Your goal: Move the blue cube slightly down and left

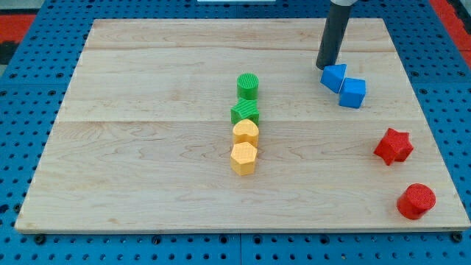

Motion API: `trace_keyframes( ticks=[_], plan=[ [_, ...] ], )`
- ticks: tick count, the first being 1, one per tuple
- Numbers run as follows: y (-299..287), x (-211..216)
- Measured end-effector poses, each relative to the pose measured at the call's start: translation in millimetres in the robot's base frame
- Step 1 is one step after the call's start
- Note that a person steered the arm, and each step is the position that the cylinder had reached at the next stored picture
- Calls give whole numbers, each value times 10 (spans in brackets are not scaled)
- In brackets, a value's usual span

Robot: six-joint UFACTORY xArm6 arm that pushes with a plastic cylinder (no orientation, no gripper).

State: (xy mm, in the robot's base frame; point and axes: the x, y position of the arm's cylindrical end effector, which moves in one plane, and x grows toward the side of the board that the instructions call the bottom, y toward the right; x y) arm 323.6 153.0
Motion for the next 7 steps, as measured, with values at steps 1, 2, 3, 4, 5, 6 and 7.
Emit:
trace_keyframes(
  ticks=[1, 2, 3, 4, 5, 6, 7],
  plan=[
    [273, -38],
    [836, -259],
    [1025, -84],
    [780, 261],
    [365, 382],
    [203, 399],
    [275, 399]
  ],
)
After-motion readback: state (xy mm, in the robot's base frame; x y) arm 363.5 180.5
